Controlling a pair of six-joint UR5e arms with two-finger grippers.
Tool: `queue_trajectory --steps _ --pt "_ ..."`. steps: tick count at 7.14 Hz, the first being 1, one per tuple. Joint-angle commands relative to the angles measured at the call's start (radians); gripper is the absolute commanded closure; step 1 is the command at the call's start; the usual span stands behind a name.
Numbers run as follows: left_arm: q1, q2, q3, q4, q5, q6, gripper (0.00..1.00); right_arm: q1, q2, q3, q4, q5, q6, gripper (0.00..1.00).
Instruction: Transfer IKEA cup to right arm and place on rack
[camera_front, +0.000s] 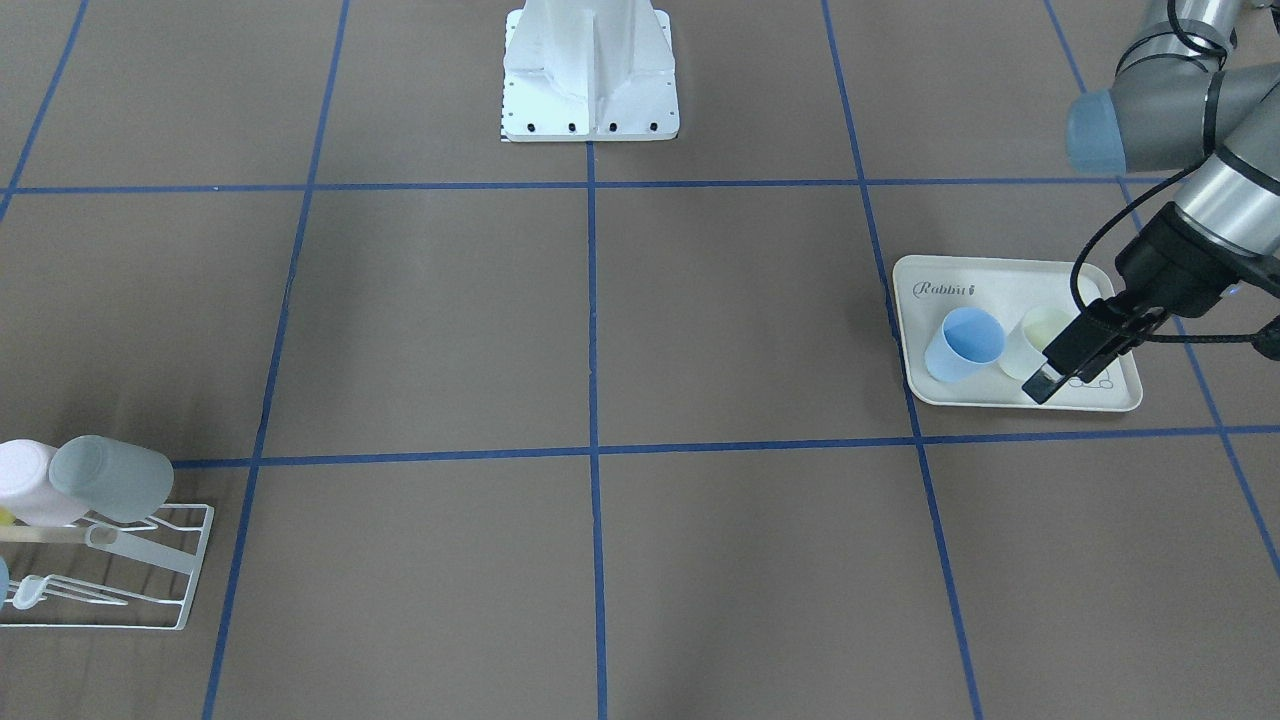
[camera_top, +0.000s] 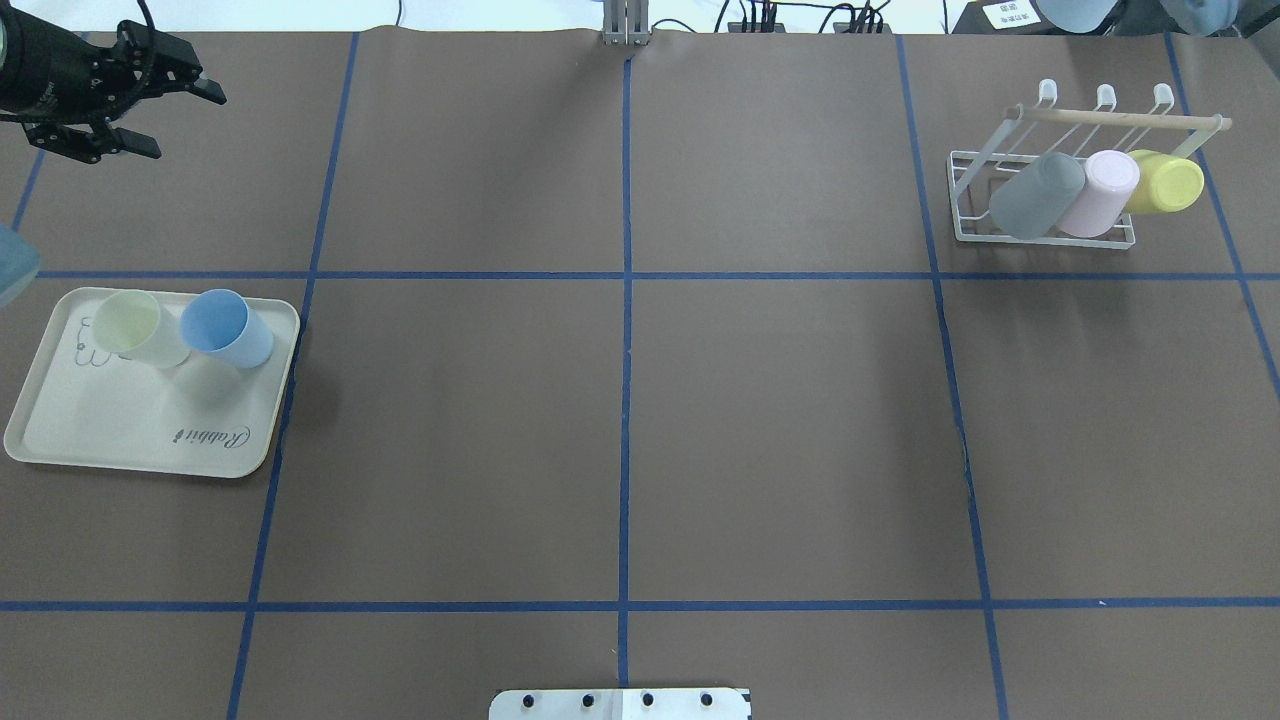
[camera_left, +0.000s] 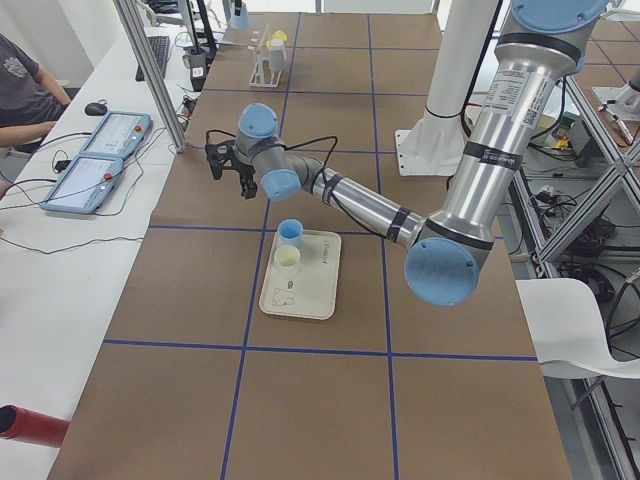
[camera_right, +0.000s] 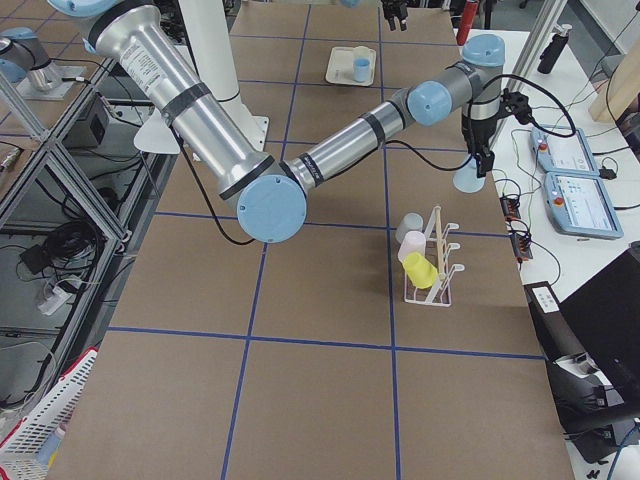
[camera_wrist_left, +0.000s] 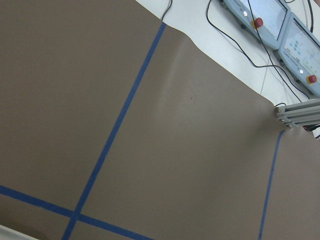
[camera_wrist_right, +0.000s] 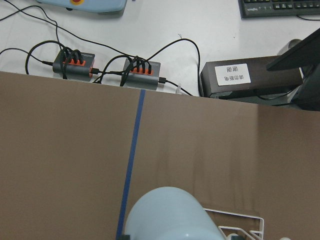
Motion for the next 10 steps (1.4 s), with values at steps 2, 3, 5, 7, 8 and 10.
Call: queue_trajectory --steps 2,3,5,7,8,10 --pt "0.002 0.001 -0.007 0.009 0.004 0.002 0.0 -0.019 0.007 -0.106 0.005 0.027 -0.013 0.74" --pt "0.004 0.001 -0.007 0.009 0.004 0.002 0.0 -0.03 0.007 -0.129 0.028 0.026 -0.01 0.74" --pt "0.002 0.001 -0.007 0.009 0.004 0.002 0.0 -0.037 0.008 -0.158 0.061 0.026 -0.008 0.74" --pt "0.002 0.003 -0.015 0.009 0.004 0.002 0.0 -0.057 0.002 -0.16 0.077 0.024 -0.008 0.74" --pt "0.004 0.003 -0.015 0.009 0.004 0.002 0.0 -0.06 0.001 -0.173 0.094 0.026 -0.007 0.74" --pt "0.004 0.003 -0.021 0.011 0.004 0.002 0.0 -0.066 0.001 -0.189 0.098 0.023 -0.008 0.74"
